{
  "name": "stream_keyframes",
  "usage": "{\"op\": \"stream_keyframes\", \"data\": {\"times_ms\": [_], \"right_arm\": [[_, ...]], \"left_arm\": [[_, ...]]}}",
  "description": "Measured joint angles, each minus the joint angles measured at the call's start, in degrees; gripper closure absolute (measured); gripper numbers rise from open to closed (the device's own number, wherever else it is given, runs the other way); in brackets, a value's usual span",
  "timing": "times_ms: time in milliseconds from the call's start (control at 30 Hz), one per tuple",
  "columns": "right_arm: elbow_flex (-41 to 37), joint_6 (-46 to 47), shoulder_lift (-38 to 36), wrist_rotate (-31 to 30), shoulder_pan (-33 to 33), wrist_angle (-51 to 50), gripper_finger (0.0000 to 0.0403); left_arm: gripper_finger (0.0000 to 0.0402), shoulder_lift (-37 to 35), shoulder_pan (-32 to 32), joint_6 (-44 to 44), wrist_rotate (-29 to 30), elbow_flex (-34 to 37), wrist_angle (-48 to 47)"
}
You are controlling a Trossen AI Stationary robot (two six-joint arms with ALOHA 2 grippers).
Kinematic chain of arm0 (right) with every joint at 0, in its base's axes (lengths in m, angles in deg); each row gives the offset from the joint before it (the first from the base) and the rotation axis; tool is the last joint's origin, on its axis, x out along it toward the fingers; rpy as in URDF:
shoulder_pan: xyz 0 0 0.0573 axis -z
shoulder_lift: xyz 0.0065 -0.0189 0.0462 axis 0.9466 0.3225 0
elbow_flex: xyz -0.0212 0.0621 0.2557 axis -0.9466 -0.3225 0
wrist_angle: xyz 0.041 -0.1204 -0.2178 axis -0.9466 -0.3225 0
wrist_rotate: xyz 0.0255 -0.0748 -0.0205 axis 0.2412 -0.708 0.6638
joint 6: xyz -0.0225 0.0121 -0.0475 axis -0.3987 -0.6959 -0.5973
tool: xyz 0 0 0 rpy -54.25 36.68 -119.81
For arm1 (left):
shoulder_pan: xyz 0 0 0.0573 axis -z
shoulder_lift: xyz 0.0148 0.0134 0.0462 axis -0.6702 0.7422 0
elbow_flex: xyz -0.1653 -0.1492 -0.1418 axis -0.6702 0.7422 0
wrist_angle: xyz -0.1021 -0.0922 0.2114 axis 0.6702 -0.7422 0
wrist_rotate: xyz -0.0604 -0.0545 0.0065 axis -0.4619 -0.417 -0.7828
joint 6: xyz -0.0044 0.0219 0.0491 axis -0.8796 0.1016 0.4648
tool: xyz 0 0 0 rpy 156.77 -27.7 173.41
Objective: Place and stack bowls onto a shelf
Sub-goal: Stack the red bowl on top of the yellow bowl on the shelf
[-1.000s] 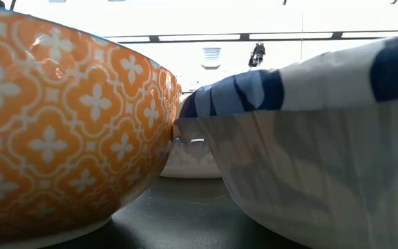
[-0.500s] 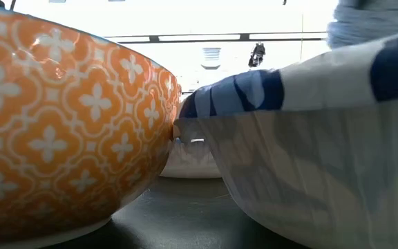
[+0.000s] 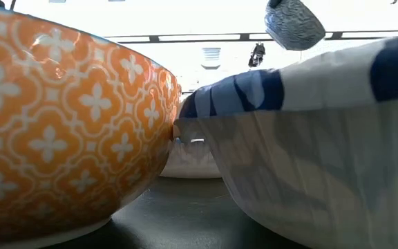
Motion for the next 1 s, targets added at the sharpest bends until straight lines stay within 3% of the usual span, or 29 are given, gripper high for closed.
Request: {"op": "stream_keyframes", "data": {"times_ms": [167,467,733,833,1000], "right_arm": [[0.0,-4.0,-3.2,-4.4,5.3,0.0,0.0391],[0.0,-4.9,-4.9,-6.4,17.6,-6.7,0.0391],[0.0,-3.1,-6.8,-5.0,26.2,-15.9,0.0390],[0.0,-3.3,-6.9,-1.5,28.1,-17.3,0.0390],[0.0,-4.0,-6.2,-1.1,30.2,-19.2,0.0390]], "left_arm": [[0.0242,0.0,0.0,0.0,0.0,0.0,0.0],[0.0242,0.0,0.0,0.0,0.0,0.0,0.0],[0.0242,0.0,0.0,0.0,0.0,0.0,0.0],[0.0242,0.0,0.0,0.0,0.0,0.0,0.0],[0.0242,0.0,0.0,0.0,0.0,0.0,0.0]]}}
